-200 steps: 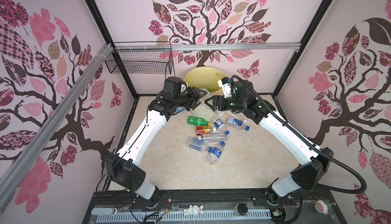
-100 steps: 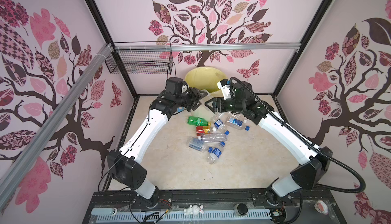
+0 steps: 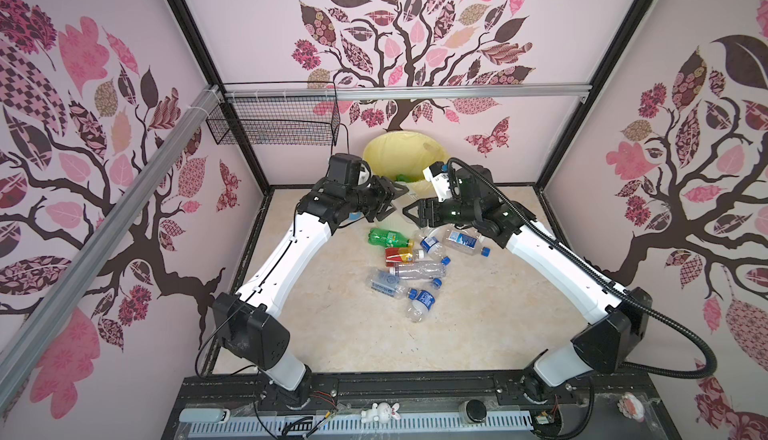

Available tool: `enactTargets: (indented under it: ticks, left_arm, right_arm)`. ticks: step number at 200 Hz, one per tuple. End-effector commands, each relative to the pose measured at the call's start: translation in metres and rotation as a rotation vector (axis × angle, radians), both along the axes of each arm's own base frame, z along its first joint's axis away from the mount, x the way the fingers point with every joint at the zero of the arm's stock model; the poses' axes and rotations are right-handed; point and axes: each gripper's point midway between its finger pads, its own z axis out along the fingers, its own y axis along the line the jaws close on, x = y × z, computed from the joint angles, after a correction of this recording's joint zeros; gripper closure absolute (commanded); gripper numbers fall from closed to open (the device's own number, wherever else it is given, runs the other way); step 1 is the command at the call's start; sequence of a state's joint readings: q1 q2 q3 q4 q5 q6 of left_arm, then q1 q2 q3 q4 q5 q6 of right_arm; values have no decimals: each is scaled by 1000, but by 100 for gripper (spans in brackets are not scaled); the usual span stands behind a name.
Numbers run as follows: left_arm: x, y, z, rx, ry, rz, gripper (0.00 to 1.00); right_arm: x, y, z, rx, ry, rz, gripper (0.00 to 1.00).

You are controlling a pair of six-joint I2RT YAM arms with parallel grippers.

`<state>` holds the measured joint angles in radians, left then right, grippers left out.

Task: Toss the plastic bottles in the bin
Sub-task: 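Close right gripper on the clear bottle held by left gripper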

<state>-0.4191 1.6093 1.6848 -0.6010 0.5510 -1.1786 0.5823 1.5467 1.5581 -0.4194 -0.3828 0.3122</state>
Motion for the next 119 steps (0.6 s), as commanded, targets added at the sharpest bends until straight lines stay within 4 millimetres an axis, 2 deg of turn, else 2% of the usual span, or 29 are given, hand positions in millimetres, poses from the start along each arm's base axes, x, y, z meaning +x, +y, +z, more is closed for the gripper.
enactTargets:
  ticks: [1, 32, 62, 74, 92, 119]
  left_arm:
    - [-20, -22, 75, -156, -151, -125, 46]
    - [-21, -23, 75, -163, -145, -134, 46]
    - [-23, -25, 75, -169, -139, -150, 44]
    - [-23, -24, 73, -165, -134, -148, 42]
    - [-22, -25, 72, -164, -131, -147, 38]
    - [-18, -23, 71, -164, -127, -133, 27]
  right_arm:
    - [-14, 8, -27, -40, 72, 68, 33]
    - [-13, 12, -27, -23, 74, 84, 34]
    - [-16, 17, -26, 2, 80, 110, 49]
    - [-16, 17, -25, 8, 80, 113, 54]
    - [-18, 17, -24, 11, 80, 116, 55]
    - [-19, 16, -24, 11, 78, 113, 57]
